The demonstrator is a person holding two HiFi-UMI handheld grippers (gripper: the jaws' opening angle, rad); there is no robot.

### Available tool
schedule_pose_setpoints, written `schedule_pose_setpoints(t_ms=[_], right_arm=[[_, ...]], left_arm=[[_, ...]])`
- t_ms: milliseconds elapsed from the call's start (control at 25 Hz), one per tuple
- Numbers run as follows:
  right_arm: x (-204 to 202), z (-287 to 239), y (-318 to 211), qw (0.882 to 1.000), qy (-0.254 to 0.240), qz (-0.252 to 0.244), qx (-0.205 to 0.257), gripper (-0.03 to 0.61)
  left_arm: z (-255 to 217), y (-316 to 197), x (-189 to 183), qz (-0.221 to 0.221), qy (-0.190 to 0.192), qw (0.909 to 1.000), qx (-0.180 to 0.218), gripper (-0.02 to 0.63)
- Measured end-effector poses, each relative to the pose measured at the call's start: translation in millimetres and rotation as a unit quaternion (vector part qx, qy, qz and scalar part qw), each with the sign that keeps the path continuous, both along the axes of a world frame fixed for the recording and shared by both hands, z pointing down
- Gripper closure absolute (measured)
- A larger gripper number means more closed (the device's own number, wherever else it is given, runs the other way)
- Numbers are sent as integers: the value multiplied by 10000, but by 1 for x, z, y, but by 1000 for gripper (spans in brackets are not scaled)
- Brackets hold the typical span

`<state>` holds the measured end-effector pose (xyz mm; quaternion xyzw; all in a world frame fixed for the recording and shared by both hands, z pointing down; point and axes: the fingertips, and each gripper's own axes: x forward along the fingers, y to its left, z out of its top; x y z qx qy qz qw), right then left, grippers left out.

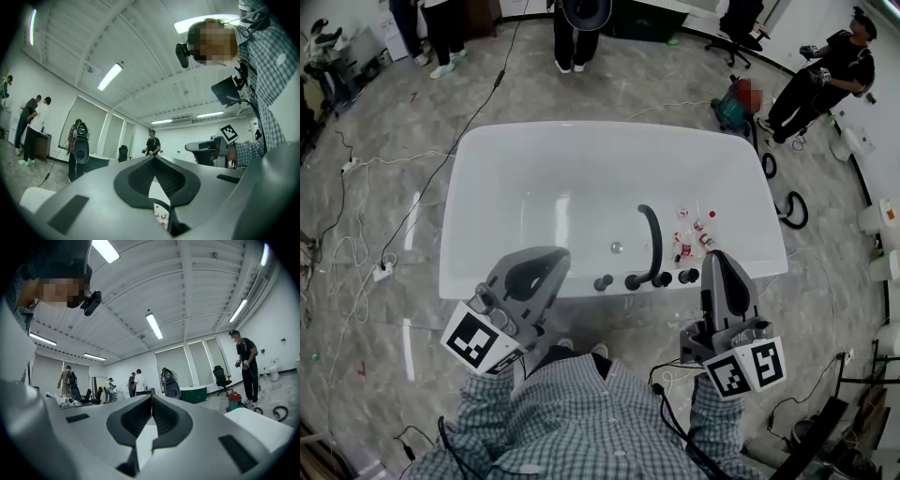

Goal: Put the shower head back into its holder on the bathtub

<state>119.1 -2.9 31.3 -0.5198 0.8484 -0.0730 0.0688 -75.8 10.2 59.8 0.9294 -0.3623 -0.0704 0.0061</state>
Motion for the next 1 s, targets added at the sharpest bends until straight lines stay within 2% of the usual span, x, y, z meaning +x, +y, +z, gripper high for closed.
schedule_pose_setpoints(t_ms=[240, 520, 1000], right_arm=[[3, -10, 5, 9998, 136, 90, 133, 561], [7, -14, 9, 9996, 133, 117, 206, 563], [6, -8, 8, 9998, 22, 76, 197, 563]], left_arm=[[-14, 0, 2, 60, 337, 9994, 103, 603], [-12, 6, 18, 234, 297, 9993, 65, 603], [-10, 8, 16, 211, 216, 9995, 17, 603]])
